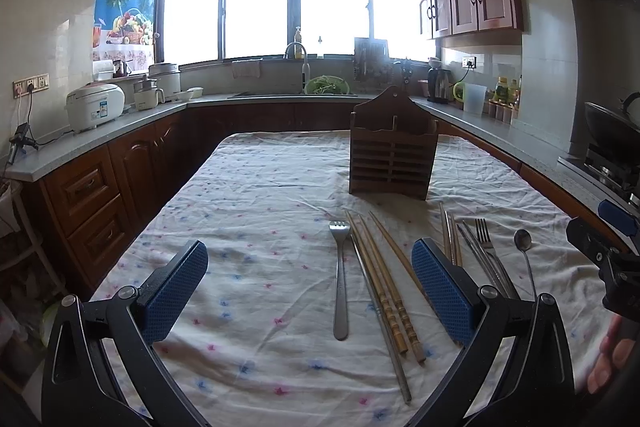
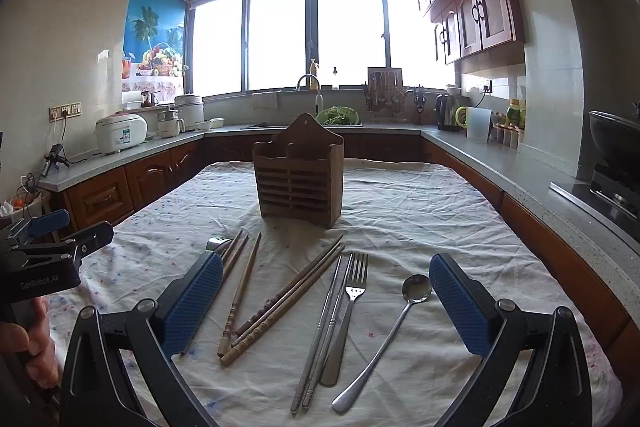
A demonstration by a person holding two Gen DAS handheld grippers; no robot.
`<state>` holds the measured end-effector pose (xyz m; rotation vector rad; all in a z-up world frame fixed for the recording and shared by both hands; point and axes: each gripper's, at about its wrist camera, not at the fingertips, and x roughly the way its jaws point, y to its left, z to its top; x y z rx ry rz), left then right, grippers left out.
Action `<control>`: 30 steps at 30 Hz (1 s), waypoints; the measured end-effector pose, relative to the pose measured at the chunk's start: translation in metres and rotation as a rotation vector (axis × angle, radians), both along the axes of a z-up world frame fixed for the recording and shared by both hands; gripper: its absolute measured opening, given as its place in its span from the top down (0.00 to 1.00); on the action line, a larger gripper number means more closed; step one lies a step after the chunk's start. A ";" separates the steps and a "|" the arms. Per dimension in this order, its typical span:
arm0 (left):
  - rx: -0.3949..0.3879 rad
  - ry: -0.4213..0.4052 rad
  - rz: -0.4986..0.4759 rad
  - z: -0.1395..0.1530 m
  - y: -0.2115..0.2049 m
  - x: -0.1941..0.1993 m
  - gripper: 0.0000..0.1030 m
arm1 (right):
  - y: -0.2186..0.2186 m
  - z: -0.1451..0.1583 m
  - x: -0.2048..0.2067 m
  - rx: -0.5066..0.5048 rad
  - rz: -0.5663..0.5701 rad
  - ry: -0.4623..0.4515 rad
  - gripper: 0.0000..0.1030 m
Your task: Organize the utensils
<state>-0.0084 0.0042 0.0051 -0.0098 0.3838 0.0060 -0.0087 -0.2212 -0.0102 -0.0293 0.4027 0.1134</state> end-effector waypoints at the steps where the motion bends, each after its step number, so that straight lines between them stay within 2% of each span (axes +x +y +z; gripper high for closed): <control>1: 0.000 0.001 0.000 0.000 0.000 0.000 0.00 | 0.000 0.000 0.000 0.000 0.000 -0.001 0.00; 30: 0.006 0.009 -0.001 -0.002 0.000 0.006 0.00 | -0.004 0.002 0.003 0.009 -0.001 0.000 0.00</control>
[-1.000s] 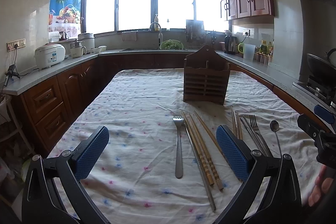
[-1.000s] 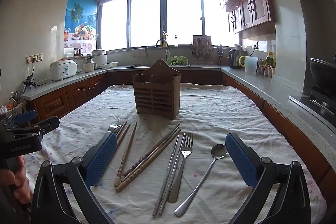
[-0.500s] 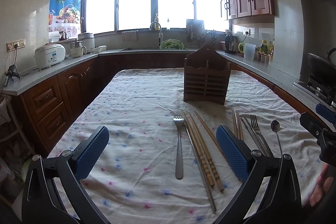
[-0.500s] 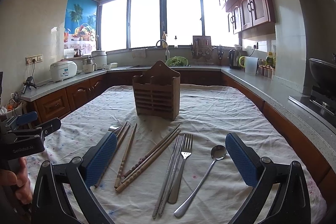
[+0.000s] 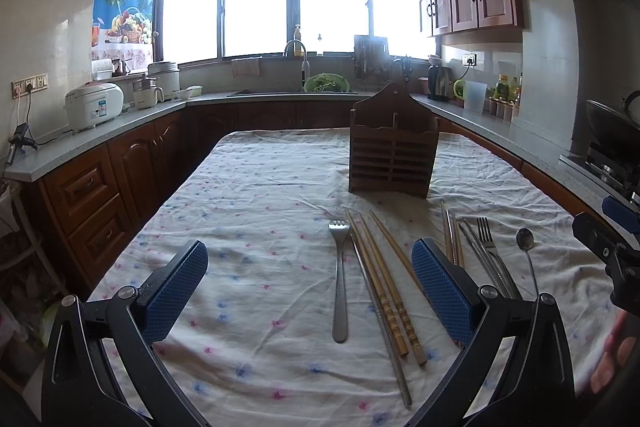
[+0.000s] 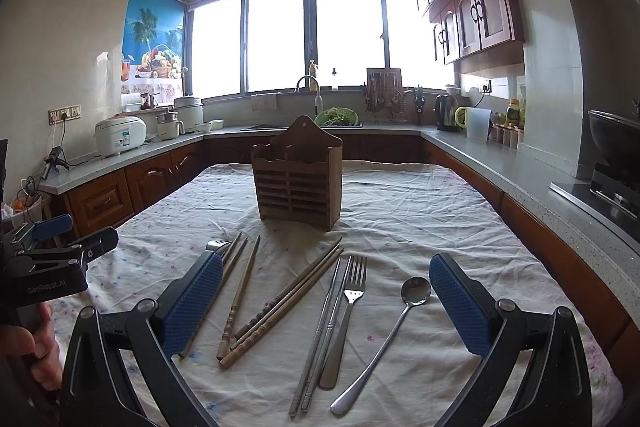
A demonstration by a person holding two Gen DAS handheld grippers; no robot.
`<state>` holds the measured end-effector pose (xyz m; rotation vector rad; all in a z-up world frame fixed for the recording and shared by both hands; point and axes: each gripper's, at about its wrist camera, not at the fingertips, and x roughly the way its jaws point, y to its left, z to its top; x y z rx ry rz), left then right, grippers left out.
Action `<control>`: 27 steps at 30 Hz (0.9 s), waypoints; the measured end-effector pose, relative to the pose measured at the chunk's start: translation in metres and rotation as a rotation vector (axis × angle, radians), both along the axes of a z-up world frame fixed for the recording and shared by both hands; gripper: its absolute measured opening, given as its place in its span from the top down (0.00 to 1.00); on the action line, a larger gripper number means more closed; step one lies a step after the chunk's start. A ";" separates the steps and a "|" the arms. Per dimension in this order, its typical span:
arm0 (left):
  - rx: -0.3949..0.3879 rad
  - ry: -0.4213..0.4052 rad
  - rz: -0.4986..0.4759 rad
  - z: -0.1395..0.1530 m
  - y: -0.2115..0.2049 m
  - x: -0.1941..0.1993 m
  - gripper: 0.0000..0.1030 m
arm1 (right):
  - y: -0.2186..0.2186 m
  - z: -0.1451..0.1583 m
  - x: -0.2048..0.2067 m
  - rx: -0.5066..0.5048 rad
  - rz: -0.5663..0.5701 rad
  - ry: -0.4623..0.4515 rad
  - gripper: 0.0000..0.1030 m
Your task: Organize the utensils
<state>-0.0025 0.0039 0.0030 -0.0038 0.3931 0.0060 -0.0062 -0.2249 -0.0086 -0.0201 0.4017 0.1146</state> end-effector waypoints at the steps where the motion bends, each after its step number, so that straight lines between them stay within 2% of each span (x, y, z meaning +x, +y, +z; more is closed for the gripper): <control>1: 0.000 -0.001 0.000 0.000 0.000 0.000 0.00 | 0.000 0.000 0.000 0.001 -0.001 0.002 0.00; 16: -0.005 0.004 -0.006 -0.001 -0.001 0.003 0.00 | -0.002 0.001 0.001 0.000 -0.003 0.004 0.00; 27: -0.027 0.063 -0.029 -0.004 -0.002 0.014 0.00 | -0.008 -0.001 0.007 0.020 -0.012 0.035 0.00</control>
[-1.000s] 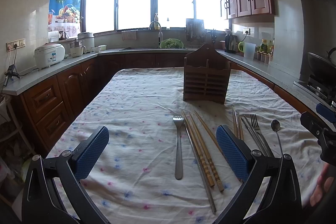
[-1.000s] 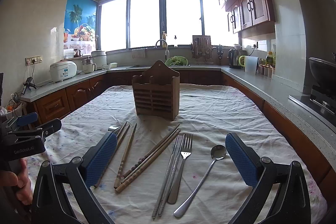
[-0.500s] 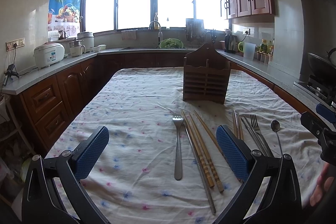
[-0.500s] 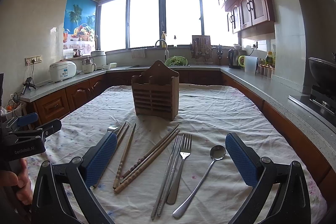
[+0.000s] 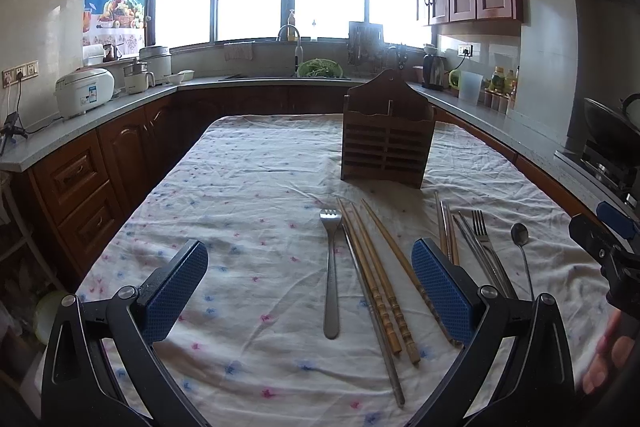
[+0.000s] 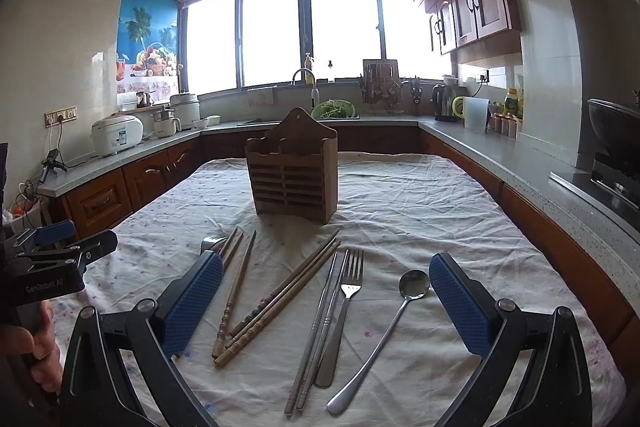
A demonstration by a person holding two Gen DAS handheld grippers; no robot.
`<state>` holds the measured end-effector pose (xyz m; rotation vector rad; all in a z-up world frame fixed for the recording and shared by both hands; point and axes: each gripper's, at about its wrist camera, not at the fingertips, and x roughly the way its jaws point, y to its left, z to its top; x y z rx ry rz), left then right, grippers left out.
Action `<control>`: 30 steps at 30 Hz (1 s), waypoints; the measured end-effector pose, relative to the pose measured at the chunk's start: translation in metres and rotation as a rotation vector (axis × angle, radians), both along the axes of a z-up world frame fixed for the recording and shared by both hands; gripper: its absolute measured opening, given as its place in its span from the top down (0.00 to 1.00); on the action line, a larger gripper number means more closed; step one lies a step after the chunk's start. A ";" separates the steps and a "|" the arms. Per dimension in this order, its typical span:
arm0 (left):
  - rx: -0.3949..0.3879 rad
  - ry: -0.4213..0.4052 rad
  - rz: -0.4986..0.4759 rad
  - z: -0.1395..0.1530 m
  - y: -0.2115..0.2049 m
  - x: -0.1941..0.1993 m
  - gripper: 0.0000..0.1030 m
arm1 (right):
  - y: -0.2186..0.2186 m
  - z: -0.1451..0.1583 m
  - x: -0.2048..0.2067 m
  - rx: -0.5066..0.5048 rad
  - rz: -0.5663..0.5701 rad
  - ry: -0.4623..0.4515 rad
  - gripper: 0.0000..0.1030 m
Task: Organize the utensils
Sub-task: 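Lower the right tool toward the steel spoon while the left tool approaches a chopstick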
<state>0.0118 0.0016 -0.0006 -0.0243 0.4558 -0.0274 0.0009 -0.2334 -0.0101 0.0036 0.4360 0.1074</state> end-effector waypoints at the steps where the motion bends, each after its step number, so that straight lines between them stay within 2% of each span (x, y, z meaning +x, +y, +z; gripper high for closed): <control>1: -0.002 0.004 -0.004 0.000 0.000 0.001 0.00 | 0.000 0.000 0.001 0.001 -0.002 0.002 0.00; 12: -0.060 0.093 -0.068 -0.002 -0.004 0.026 0.00 | -0.017 -0.002 0.015 0.039 -0.034 0.065 0.00; 18: -0.068 0.154 -0.106 -0.003 -0.009 0.048 0.08 | -0.026 -0.004 0.028 0.066 -0.047 0.117 0.02; 21: -0.074 0.197 -0.130 -0.004 -0.011 0.064 0.17 | -0.029 -0.007 0.036 0.082 -0.043 0.158 0.11; 23: -0.101 0.235 -0.157 -0.005 -0.013 0.076 0.28 | -0.032 -0.009 0.042 0.089 -0.045 0.188 0.22; 26: -0.140 0.297 -0.208 -0.008 -0.020 0.094 0.36 | -0.037 -0.015 0.054 0.106 -0.052 0.244 0.36; 30: -0.136 0.358 -0.254 -0.015 -0.037 0.116 0.43 | -0.042 -0.022 0.066 0.127 -0.061 0.297 0.42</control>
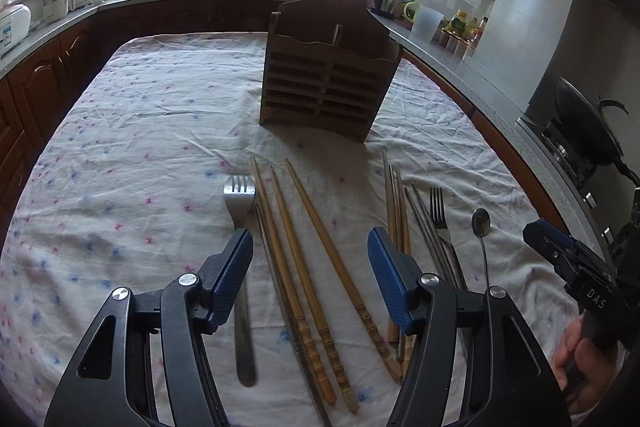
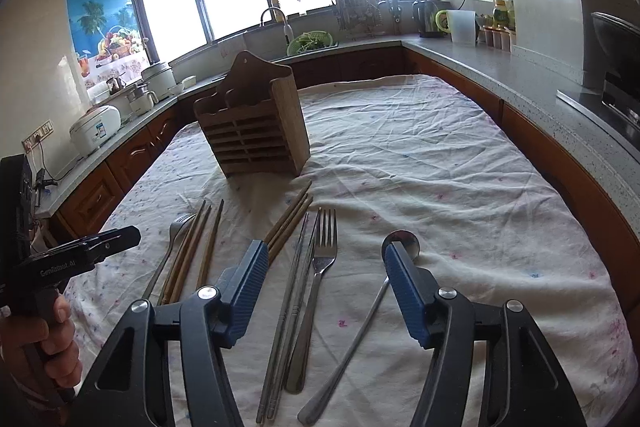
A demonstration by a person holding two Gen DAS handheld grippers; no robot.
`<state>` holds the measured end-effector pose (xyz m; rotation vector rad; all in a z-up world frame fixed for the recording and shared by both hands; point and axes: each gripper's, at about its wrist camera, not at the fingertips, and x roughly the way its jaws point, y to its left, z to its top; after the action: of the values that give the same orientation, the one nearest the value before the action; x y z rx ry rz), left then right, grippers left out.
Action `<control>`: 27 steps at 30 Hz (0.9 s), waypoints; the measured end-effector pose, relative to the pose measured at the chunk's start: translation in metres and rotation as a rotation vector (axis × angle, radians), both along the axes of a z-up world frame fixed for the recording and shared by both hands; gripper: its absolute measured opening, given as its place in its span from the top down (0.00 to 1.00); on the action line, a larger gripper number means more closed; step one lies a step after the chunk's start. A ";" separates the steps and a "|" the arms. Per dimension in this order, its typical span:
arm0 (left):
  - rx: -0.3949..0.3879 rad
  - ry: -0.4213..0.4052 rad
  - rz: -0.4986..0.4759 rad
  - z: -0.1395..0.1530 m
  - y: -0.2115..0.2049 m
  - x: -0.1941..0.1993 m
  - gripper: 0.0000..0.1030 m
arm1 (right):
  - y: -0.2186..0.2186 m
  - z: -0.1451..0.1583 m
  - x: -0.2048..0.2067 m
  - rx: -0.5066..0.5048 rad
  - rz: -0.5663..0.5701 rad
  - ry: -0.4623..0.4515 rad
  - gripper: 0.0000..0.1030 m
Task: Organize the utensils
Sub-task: 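Lower the right tool toward the steel spoon while the left tool approaches a chopstick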
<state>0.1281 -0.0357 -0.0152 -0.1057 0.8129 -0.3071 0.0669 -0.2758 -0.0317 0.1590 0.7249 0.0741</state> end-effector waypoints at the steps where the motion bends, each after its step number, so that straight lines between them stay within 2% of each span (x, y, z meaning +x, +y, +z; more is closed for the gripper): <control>1: 0.002 0.013 -0.011 -0.002 -0.005 0.006 0.46 | -0.001 -0.001 0.003 -0.002 -0.003 0.011 0.43; 3: 0.001 0.041 -0.034 -0.006 -0.013 0.015 0.50 | -0.004 -0.004 0.009 0.005 -0.007 0.035 0.46; 5: 0.004 0.063 -0.049 -0.010 -0.020 0.025 0.57 | -0.006 -0.007 0.015 0.016 -0.002 0.060 0.54; 10: 0.032 0.117 -0.059 -0.021 -0.032 0.050 0.63 | -0.001 -0.014 0.032 0.034 0.024 0.114 0.61; 13: 0.041 0.160 -0.057 -0.029 -0.033 0.064 0.66 | -0.004 -0.019 0.040 0.016 -0.004 0.137 0.67; 21: 0.075 0.238 -0.056 -0.053 -0.037 0.092 0.72 | -0.024 -0.045 0.047 -0.009 -0.060 0.274 0.70; 24: 0.102 0.227 -0.069 -0.056 -0.044 0.098 0.73 | -0.024 -0.061 0.053 -0.008 -0.058 0.334 0.74; 27: 0.122 0.218 -0.103 -0.056 -0.053 0.101 0.73 | -0.025 -0.062 0.057 -0.012 -0.059 0.318 0.75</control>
<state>0.2289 -0.0889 -0.0714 0.0181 1.0533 -0.3464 0.1243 -0.3003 -0.0939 0.1828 1.0373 -0.0132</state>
